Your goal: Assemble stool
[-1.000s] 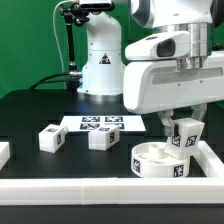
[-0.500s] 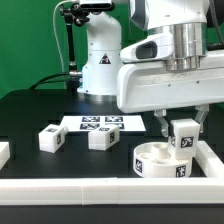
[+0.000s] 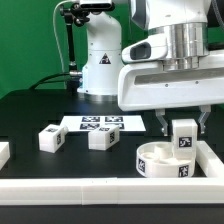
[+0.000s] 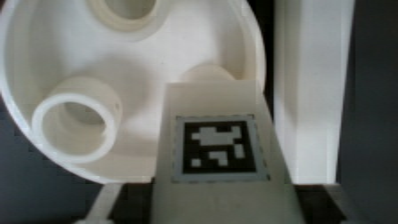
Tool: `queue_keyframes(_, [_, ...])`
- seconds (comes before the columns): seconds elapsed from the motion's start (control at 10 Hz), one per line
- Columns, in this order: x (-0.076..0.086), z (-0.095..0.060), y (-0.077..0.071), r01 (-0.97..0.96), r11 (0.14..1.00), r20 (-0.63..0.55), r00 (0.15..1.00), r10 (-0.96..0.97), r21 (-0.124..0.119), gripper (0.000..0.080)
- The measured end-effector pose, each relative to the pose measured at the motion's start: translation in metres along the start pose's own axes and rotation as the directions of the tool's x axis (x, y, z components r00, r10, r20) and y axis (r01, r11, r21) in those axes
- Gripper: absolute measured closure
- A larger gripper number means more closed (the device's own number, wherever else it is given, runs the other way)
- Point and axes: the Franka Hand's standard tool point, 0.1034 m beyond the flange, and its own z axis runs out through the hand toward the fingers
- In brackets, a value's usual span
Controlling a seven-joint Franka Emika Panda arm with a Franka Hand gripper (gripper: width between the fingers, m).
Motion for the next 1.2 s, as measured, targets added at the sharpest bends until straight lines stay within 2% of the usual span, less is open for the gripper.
queue_keyframes(0.2, [-0.003,0.001,-0.005,-0.225,0.974,0.008,0.974,0.225,0.012,0.0457])
queue_keyframes(0.5, [-0.007,0.003,-0.016,-0.479,0.877,0.013,0.878,0.479,0.022,0.0457])
queue_keyframes(0.6, [-0.007,0.003,-0.017,-0.569,0.821,0.011,0.822,0.569,0.034,0.0457])
queue_keyframes(0.8, [-0.006,0.003,-0.017,-0.678,0.734,0.021,0.735,0.678,0.042,0.0457])
queue_keyframes(1.0, [-0.004,0.003,-0.014,-0.799,0.599,0.052,0.602,0.797,0.052,0.0457])
queue_keyframes(1.2, [-0.005,0.003,-0.016,-0.902,0.429,0.079,0.431,0.899,0.041,0.0457])
